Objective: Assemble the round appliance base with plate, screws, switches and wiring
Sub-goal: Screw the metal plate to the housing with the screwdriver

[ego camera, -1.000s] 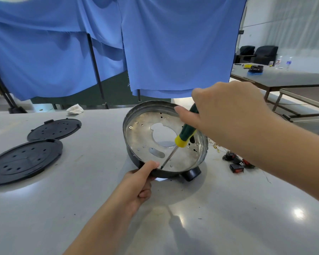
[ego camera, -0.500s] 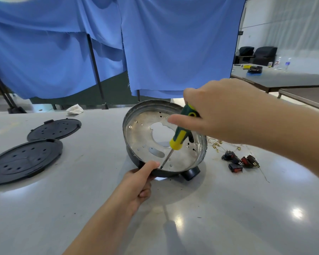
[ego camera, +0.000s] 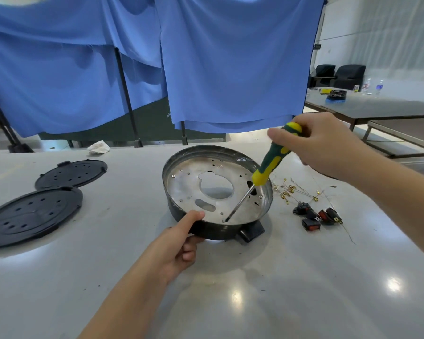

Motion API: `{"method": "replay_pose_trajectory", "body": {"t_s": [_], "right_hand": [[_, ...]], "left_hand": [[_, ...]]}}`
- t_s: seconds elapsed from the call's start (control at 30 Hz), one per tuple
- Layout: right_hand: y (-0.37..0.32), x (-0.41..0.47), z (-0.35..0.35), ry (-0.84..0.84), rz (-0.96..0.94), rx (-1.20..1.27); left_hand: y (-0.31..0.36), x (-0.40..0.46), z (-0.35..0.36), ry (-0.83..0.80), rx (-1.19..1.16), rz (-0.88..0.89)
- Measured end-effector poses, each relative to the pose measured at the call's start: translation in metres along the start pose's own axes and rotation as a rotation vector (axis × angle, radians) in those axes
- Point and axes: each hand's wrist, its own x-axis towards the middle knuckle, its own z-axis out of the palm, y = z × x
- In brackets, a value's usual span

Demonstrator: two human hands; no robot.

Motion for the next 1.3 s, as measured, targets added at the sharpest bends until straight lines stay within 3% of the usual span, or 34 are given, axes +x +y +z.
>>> {"method": "replay_pose_trajectory", "body": {"t_s": [0.1,0.23,0.3,0.43,0.5,0.6,0.73,0.8,0.9,1.0,1.3], "right_hand": [[0.025,0.006,0.003,-0.002,0.141,0.188],[0.056,0.003,0.007,-0.04,0.558,0.629],[0.069,-0.006,0.007,-0.15,0.708,0.828],[0.091,-0.034,0.011,-0.45,0.804,1.168],[0.1,-0.042,0.016,-0.448,0.862,1.341],[0.11,-0.048,0.023,-0.402,0.871,1.393],[0.122,-0.049,0.035,-0.187,0.875,1.084],[0.128,-0.053,0.04,-0.023,0.765,0.701],[0.144,-0.063,0.045,0.136,0.457,0.129],[0.162,-0.072,0.047,0.215,0.387,-0.211],[0.193,-0.084,0.045,0.074,0.578,-0.362]], "left_hand": [[0.002,-0.001,-0.002,0.021,0.011,0.001],[0.004,-0.002,-0.003,0.052,0.048,0.045],[0.005,-0.002,-0.003,0.042,0.05,0.065],[0.005,-0.001,-0.005,0.037,0.023,0.09],[0.005,0.0,-0.005,0.043,0.007,0.09],[0.005,0.001,-0.005,0.033,0.001,0.088],[0.006,0.002,-0.006,0.007,0.034,0.088],[0.006,0.002,-0.005,0.002,0.049,0.096],[0.007,0.0,-0.004,0.006,0.045,0.11],[0.007,0.0,-0.002,0.017,0.054,0.115],[0.007,0.0,0.001,0.024,0.094,0.078]]}}
